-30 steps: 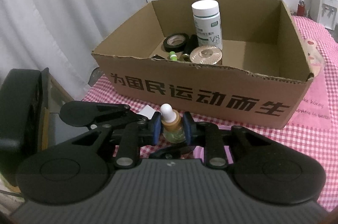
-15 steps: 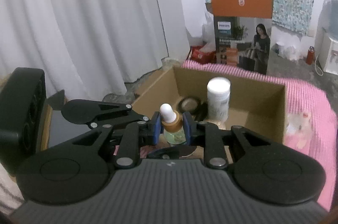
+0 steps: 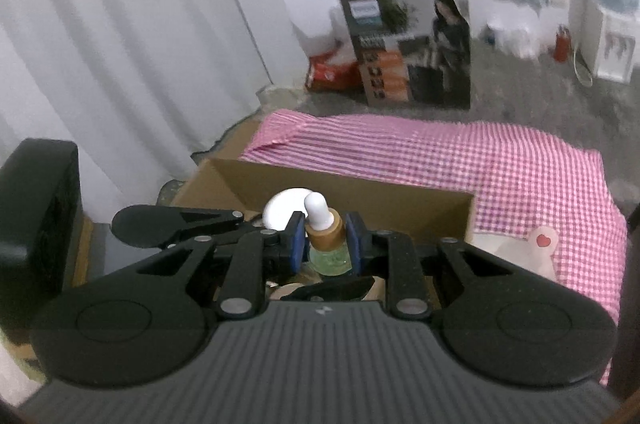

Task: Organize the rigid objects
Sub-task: 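Carry the dropper bottle into the box with the right gripper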

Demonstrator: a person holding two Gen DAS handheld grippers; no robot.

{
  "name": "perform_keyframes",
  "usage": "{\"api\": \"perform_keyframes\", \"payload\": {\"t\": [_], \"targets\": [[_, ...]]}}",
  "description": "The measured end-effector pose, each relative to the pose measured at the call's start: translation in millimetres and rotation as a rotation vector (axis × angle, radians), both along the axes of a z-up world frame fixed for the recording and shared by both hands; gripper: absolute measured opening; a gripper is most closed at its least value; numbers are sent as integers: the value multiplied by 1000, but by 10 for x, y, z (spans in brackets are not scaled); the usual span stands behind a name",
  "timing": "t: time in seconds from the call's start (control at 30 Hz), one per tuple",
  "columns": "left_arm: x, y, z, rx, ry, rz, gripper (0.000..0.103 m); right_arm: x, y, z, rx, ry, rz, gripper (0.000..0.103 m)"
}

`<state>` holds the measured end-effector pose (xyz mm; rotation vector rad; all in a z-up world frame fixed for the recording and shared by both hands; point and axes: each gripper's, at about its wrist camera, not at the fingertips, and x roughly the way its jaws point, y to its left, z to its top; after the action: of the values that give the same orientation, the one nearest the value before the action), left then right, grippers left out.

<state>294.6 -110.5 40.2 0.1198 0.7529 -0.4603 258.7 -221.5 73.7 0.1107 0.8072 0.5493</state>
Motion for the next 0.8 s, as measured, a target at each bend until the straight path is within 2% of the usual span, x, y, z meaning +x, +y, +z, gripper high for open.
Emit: {"api": "perform_keyframes", "payload": {"t": [0.3,0.57,0.73,0.8], "targets": [[383,-134,-296,73,81,26,34,454,-7,-446,-21,77,-1,20],[450,-94,-347,81,119,46,35,620,105,-640,-59,103,23,20],[396,-113,-352,104,104,44,37,670,161,-710,-83,113,37,20],[381,-120,-351,109,103,39,42,685,188,-732,-97,118,39,20]]}}
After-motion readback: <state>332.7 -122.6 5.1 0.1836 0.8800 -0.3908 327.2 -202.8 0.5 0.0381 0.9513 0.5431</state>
